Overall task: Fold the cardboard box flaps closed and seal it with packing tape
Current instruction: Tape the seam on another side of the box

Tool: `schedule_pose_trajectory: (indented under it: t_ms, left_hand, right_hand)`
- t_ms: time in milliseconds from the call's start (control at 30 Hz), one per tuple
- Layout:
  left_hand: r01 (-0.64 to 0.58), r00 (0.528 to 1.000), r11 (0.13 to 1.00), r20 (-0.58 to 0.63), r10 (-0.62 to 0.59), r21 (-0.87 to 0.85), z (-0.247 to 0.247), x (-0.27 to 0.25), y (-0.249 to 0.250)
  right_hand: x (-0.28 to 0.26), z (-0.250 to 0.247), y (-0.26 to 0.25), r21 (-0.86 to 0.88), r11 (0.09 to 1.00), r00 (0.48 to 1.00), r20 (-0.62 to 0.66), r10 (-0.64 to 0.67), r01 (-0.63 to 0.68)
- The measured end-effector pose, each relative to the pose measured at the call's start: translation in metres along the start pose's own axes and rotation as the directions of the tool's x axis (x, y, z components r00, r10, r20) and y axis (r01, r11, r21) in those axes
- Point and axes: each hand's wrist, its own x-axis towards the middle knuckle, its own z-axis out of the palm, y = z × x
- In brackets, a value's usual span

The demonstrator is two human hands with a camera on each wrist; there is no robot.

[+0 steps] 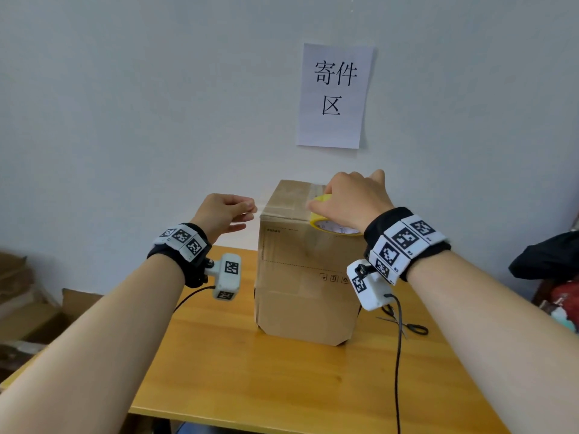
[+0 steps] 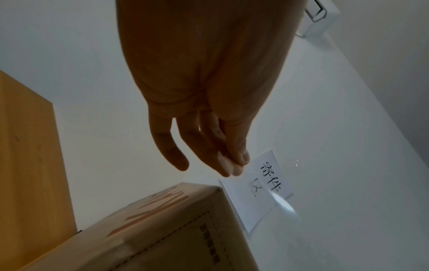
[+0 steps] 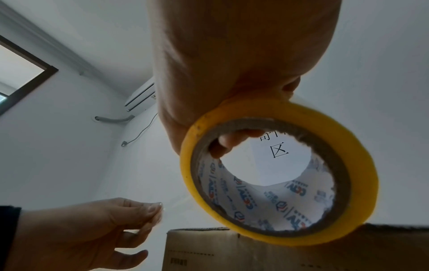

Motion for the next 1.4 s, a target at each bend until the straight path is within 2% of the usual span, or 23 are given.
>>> schedule_pose_trajectory:
  t_ms: [333,867,1267,1400]
  left_hand:
    - [0.010,0.998,1.000,-0.068,-0.009,0.011,0.010,0.012,-0.023]
    - [0.008,0.998,0.993,-0.061,-0.015,-0.116,0.021,0.019,-0.040]
    - [0.009,0.998,0.984,0.062,0.002,-0.178,0.024,0.016,-0.042]
    - [-0.011,0.999,0.988,0.035,0.016,-0.156,0.027,0.015,-0.046]
  right_hand:
    - [-0.001,0.011,-0.011,-0.093,0.995,1.000,-0.009,0.025,-0.026]
    - [0.003,0.021,-0.017,-0.099,0.994,0.999,-0.001,0.047,-0.047]
    - [0.001,0.019,-0.016,-0.076,0.996,0.999,0.016,0.045,-0.043]
    - [0.001,0.020,-0.015,-0.069,0.996,0.998,0.020,0.052,-0.050]
